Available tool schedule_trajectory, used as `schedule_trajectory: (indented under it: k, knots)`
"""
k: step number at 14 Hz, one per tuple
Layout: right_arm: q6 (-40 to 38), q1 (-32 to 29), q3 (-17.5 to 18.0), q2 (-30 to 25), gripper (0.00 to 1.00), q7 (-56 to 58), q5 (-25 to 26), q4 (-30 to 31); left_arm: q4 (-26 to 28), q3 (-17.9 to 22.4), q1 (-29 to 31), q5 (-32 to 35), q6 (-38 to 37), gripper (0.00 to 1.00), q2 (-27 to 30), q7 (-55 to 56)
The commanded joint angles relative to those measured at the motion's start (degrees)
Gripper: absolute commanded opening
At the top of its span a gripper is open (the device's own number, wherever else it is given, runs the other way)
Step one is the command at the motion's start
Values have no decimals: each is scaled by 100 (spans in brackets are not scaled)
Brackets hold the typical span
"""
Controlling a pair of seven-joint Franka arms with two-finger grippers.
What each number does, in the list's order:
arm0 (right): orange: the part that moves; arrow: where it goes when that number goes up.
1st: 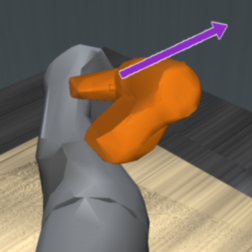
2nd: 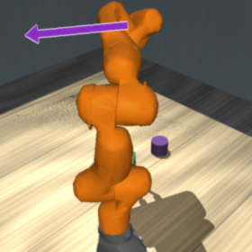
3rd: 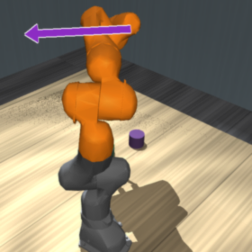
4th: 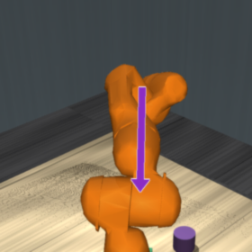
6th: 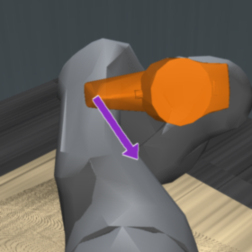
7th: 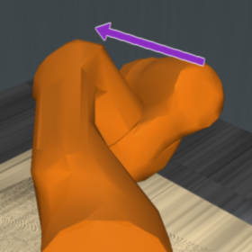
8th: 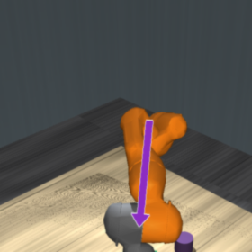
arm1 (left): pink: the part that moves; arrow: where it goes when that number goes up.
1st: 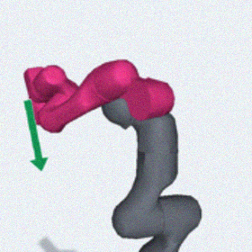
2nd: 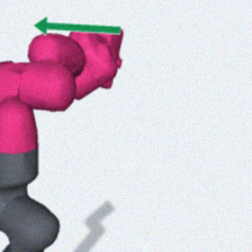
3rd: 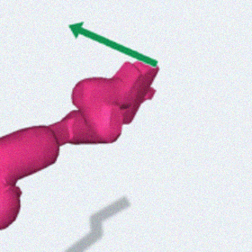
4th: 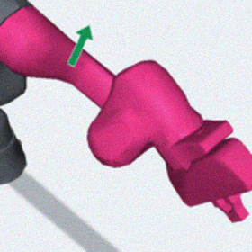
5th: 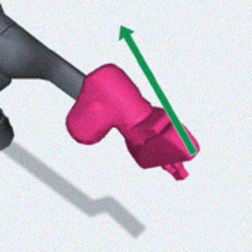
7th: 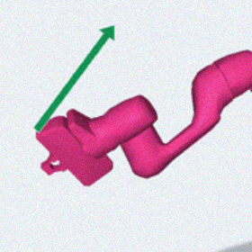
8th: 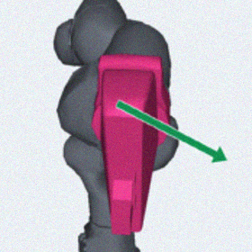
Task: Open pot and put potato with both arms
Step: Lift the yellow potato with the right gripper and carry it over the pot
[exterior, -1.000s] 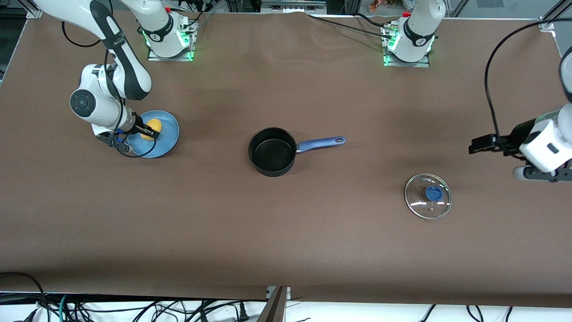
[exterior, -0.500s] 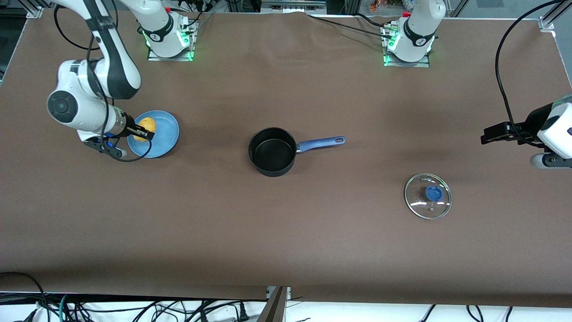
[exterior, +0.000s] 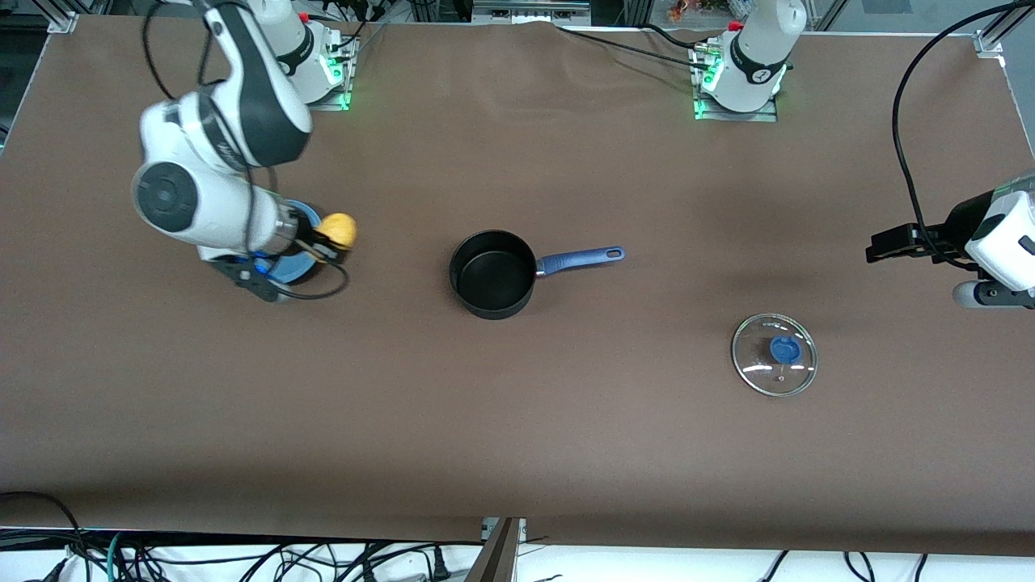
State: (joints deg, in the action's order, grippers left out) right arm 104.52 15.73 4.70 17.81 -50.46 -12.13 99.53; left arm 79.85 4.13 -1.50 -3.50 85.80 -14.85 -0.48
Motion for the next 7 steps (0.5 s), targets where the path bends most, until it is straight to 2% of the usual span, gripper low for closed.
schedule_trajectory:
  k: [1,4,7]
  knots:
    - [-73,543,-39,968,33,-1058,-500,-1109,-84,-35,18,104,-81,100,-18,48]
    - [969,1176,-39,1470,33,-1904,-509,-1278,-93,-35,36,104,-81,100,-18,39]
    - [1947,1712,-57,1892,33,-2239,-413,-1269,-93,-35,-8,104,-81,100,-18,39]
